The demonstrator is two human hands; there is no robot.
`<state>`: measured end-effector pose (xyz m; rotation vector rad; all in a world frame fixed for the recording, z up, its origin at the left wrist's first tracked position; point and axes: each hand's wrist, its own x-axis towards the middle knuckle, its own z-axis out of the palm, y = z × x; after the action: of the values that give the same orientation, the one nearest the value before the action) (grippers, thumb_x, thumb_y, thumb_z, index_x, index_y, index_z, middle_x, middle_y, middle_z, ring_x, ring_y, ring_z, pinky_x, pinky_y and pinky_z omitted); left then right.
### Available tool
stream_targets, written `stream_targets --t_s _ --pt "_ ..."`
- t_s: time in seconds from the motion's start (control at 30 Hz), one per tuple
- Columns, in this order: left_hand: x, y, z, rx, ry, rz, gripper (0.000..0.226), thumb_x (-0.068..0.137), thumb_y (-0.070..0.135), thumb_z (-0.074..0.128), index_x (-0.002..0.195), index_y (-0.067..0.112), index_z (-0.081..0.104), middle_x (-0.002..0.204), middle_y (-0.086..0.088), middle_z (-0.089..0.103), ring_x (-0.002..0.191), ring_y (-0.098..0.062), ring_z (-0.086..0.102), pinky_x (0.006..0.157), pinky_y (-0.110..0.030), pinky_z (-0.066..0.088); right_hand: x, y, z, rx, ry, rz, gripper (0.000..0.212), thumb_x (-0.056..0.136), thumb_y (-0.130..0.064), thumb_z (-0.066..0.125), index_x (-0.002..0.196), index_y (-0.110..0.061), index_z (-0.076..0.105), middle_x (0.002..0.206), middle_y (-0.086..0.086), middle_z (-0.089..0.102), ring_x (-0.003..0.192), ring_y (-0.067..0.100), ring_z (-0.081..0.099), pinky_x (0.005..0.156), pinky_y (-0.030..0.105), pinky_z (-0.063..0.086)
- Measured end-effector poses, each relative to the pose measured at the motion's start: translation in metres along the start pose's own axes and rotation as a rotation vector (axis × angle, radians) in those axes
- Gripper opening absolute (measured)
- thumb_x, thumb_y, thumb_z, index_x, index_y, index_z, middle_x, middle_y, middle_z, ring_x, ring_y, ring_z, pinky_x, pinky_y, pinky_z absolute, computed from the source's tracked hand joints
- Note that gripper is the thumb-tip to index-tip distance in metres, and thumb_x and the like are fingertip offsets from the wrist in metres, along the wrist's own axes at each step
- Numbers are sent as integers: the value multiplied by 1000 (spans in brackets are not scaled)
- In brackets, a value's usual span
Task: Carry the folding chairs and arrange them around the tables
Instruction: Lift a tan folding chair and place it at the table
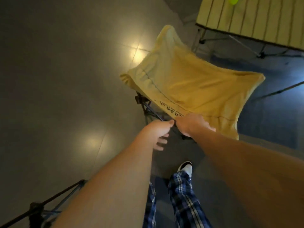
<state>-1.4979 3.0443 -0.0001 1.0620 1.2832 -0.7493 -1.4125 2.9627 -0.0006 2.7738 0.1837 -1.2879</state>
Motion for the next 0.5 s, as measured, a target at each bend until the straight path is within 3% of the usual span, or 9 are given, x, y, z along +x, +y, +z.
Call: stream_targets --t_s 0.1,0.2,0.3,0.37,0.43,0.5 --pt "11 28 2 -373 314 163 80 90 55 58 152 30 16 147 -4 40 119 -30 53 82 -50 57 20 54 -24 -124 20 -17 64 97 -58 22 141 -18 47 148 14 43 138 39 32 111 67 10" --pt "16 51 3 -447 652 357 94 90 46 61 154 37 -7 151 -4 37 125 -38 50 94 -53 51 35 96 -47 -282 -8 -103 89 85 -84 15 135 -22 52 143 14 49 133 38 37 106 60 24" --pt "28 72 22 -178 801 378 78 93 30 61 154 27 13 154 -9 34 129 -37 46 102 -46 44 47 138 -65 -493 -16 -193 80 80 -87 29 121 -26 59 126 6 59 121 32 44 92 46 35" --pt "34 80 34 -66 868 283 58 93 16 60 144 11 33 142 -20 45 120 -40 52 92 -45 49 56 159 -68 -574 14 -228 50 91 -62 49 124 -25 58 124 5 59 119 30 44 93 43 35" --pt "39 83 51 97 891 205 50 90 8 60 133 0 38 130 -25 52 113 -43 55 88 -47 51 66 179 -68 -604 28 -206 37 93 -37 55 128 -25 58 128 7 57 121 31 43 98 44 33" --pt "41 85 65 246 880 190 47 87 7 61 128 -2 41 125 -26 55 110 -44 57 90 -49 52 73 197 -71 -628 29 -127 41 91 -33 57 132 -26 56 138 13 49 129 38 37 104 55 27"
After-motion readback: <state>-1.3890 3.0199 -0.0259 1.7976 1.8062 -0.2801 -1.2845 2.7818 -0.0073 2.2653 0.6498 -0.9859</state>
